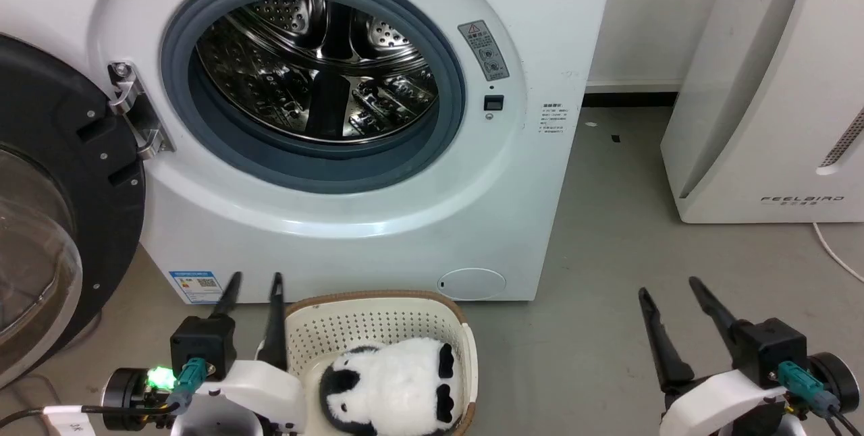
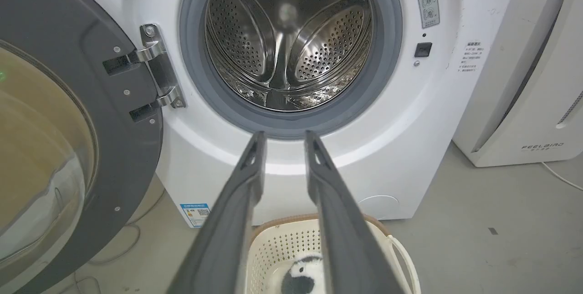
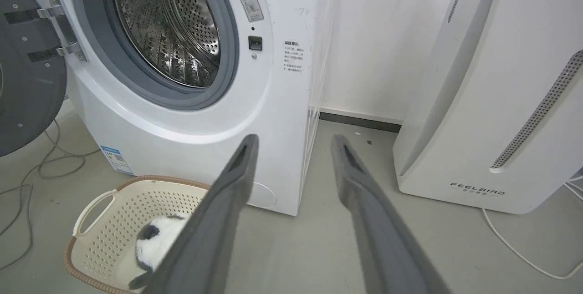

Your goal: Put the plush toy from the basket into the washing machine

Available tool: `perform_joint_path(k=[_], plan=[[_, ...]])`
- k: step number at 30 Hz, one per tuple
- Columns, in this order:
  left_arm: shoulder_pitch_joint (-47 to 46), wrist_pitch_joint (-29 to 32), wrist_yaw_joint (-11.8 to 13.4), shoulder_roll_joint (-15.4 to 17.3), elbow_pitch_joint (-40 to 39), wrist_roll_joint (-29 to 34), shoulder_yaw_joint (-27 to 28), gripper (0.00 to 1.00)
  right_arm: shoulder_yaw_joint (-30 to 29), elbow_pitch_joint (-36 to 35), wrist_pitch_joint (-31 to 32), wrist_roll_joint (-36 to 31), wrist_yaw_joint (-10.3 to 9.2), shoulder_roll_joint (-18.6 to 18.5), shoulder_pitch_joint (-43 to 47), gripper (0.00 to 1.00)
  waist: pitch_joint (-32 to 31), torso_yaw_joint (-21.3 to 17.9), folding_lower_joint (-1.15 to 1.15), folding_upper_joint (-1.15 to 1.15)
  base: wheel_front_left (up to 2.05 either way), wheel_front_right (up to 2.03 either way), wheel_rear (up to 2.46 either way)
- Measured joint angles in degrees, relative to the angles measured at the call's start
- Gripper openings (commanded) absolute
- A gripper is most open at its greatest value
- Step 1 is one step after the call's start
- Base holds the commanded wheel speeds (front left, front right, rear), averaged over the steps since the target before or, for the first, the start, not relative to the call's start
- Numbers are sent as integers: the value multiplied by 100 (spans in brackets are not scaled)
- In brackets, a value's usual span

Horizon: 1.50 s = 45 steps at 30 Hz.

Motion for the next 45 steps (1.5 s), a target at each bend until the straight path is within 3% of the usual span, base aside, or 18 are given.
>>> perform_joint_path(k=[20,35,45], plan=[[-327,-219,49,1,559,-1,-253,100,-91,-191,-212,439,0,0,-14,100,308,-79,0,0,0,0,0],[-1299,-354,-4,49,1853,43,-511,100,-89,-376,-402,791,0,0,-352,100,1009,-262,0,0,0,0,0],[-1978,-37,-111,177,2640,41,-664,100,-90,-522,-513,1066,-1,0,-595,100,1624,-419,1,0,0,0,0]])
